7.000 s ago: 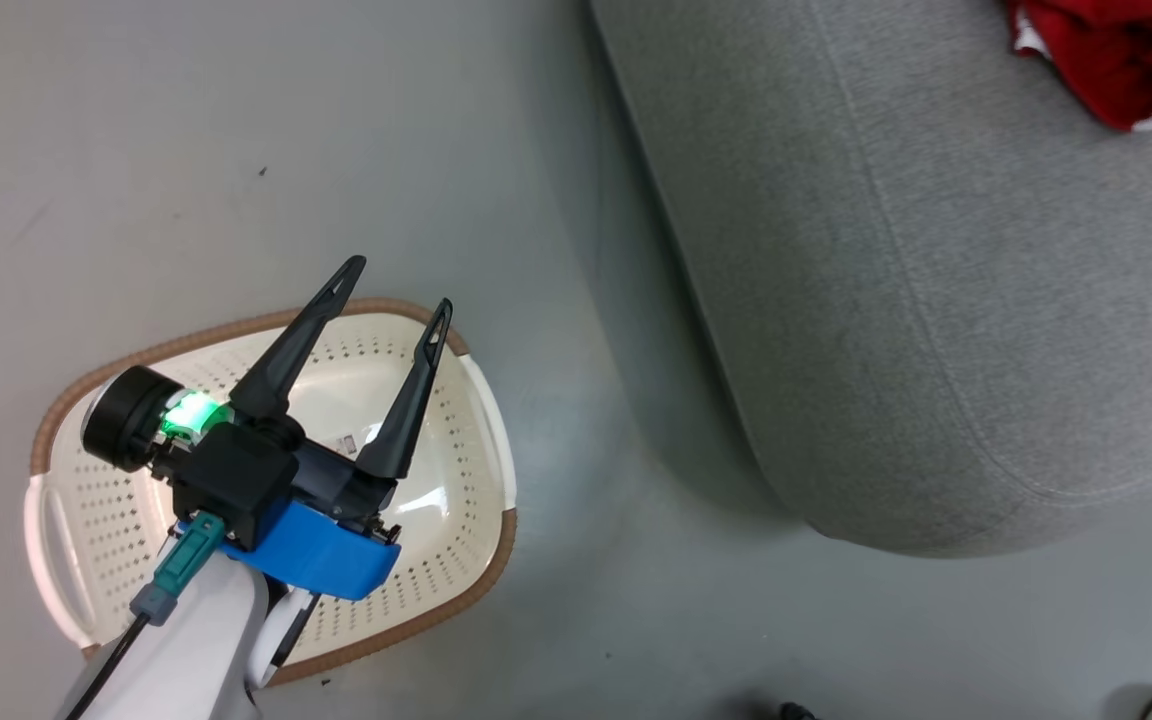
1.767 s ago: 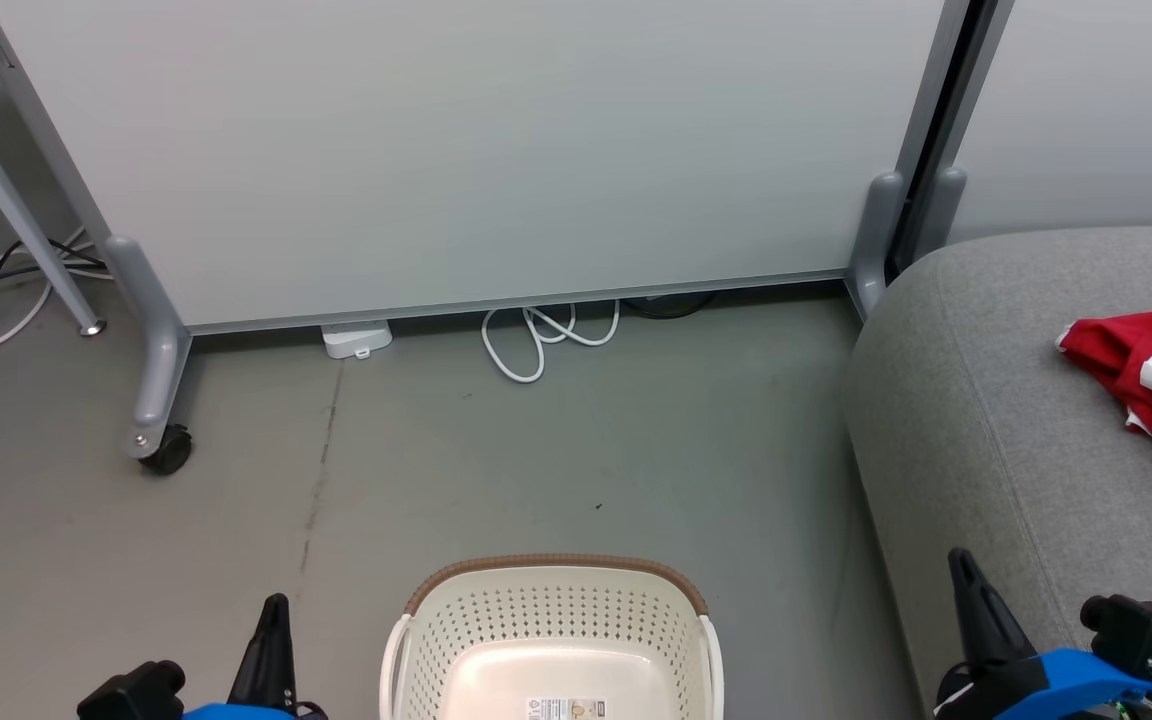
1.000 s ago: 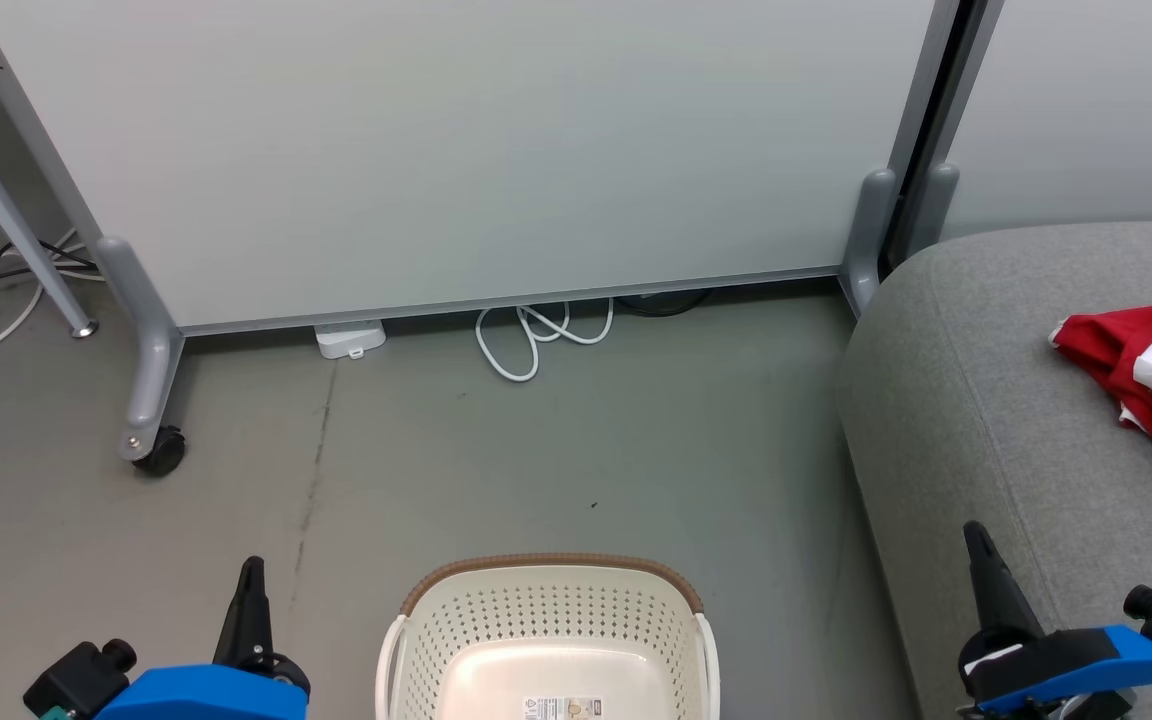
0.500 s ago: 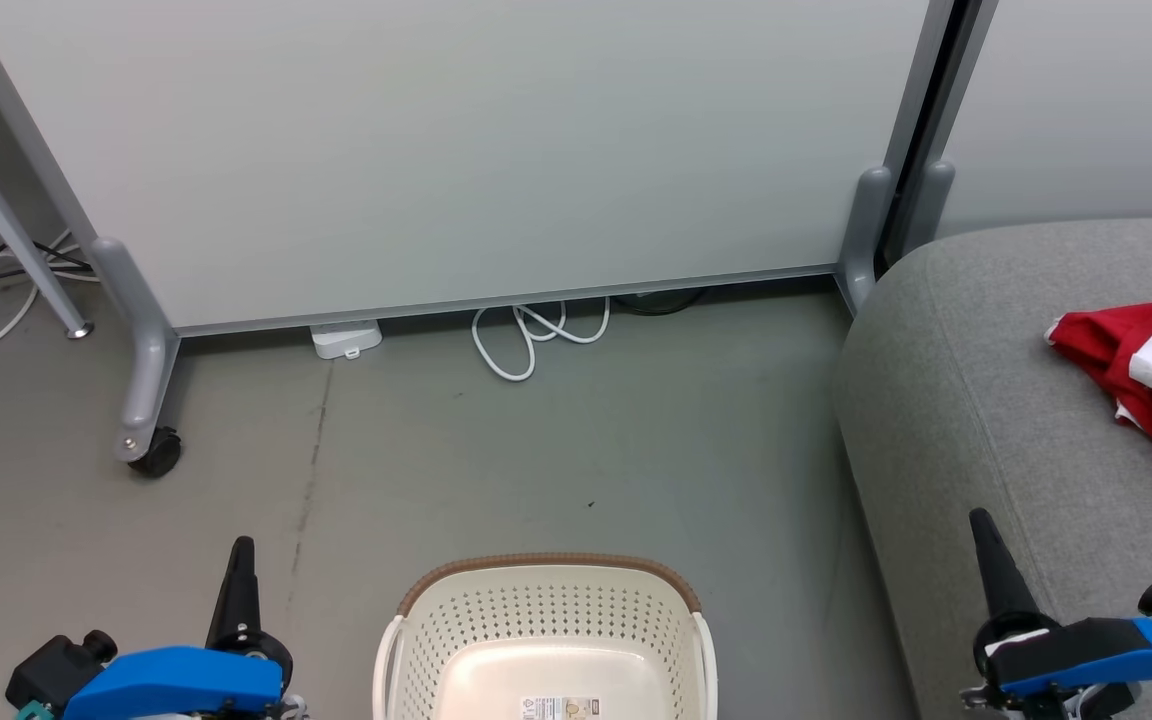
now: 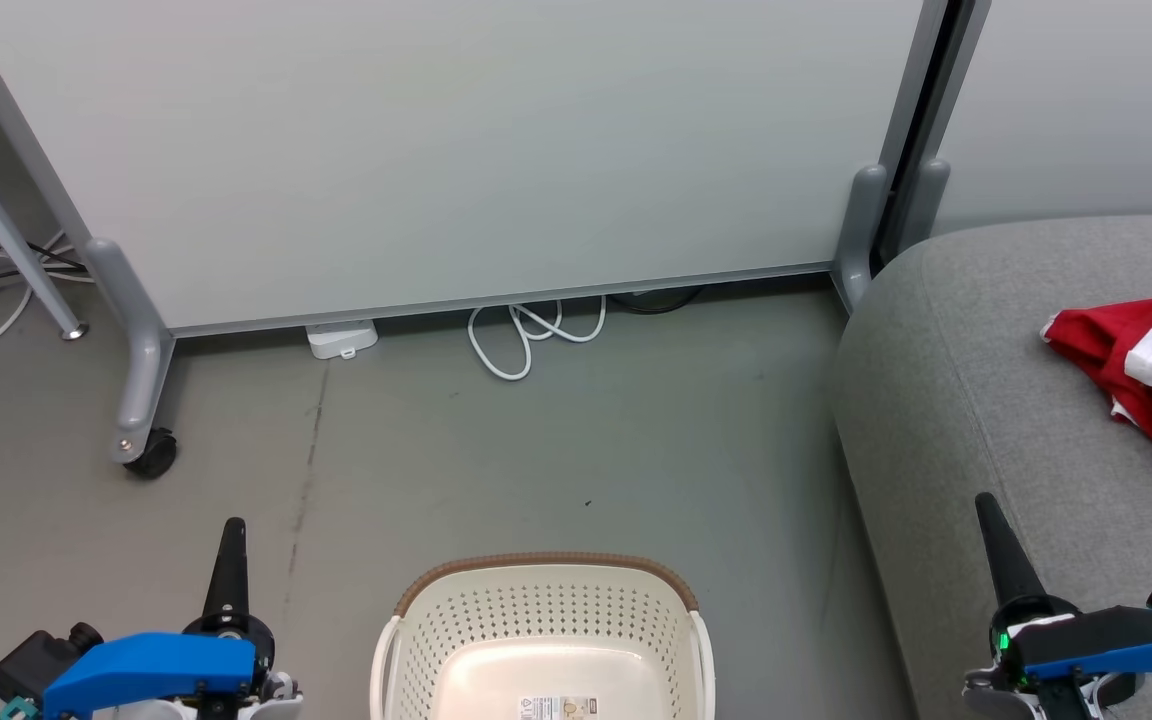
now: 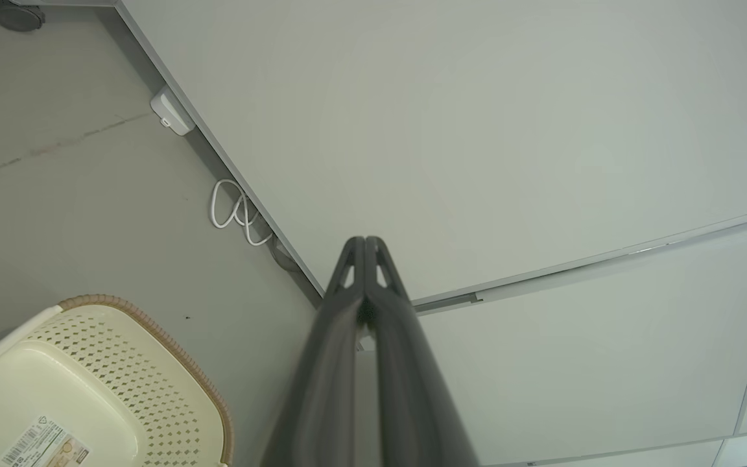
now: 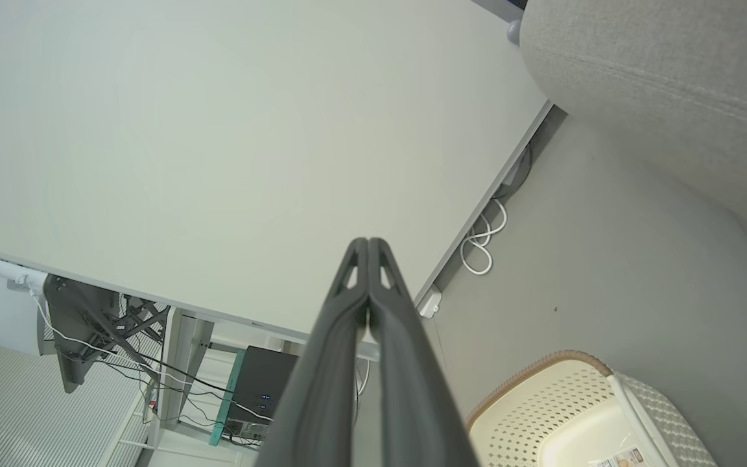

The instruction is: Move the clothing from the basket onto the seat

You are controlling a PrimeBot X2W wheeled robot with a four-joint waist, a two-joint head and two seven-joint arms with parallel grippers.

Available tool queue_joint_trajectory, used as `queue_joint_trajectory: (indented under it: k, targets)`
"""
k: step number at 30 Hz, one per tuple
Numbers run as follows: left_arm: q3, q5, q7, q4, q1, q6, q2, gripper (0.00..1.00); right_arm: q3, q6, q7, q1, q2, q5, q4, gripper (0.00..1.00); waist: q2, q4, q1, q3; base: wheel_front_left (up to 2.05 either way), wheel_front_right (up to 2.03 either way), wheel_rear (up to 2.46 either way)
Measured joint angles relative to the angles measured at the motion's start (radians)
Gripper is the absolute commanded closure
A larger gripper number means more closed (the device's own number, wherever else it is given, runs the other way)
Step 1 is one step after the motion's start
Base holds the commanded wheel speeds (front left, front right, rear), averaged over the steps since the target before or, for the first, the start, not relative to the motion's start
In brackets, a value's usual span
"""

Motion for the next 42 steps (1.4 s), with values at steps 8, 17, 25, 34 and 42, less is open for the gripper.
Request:
queue_joint_trajectory:
  k: [8,17,25,34,42]
  targets:
    - [0.011,-0.069,0.021,-0.012,-0.010,0.000,-0.002,1.00,-0.003,0.000,0.014,-0.008,-0.001,0.079,-0.006,1.00,0.0000,-0.003,0.0000,0.001,0.00,0.00,0.00]
    - [0.024,-0.141,0.042,-0.024,-0.018,0.000,-0.005,1.00,-0.006,0.000,0.028,-0.012,-0.001,0.162,-0.012,1.00,0.0000,-0.006,0.0000,0.002,0.00,0.00,0.00]
    - [0.033,-0.201,0.058,-0.035,-0.027,0.000,-0.006,1.00,-0.009,0.000,0.039,-0.021,-0.001,0.230,-0.017,1.00,0.0000,-0.009,0.0000,0.003,0.00,0.00,0.00]
    - [0.042,-0.263,0.075,-0.044,-0.034,0.000,-0.008,1.00,-0.011,0.000,0.052,-0.022,-0.002,0.301,-0.022,1.00,0.0000,-0.013,0.0000,0.004,0.00,0.00,0.00]
    - [0.052,-0.315,0.088,-0.052,-0.040,0.000,-0.010,1.00,-0.014,0.000,0.062,-0.031,-0.002,0.361,-0.027,1.00,0.0000,-0.015,0.0000,0.005,0.00,0.00,0.00]
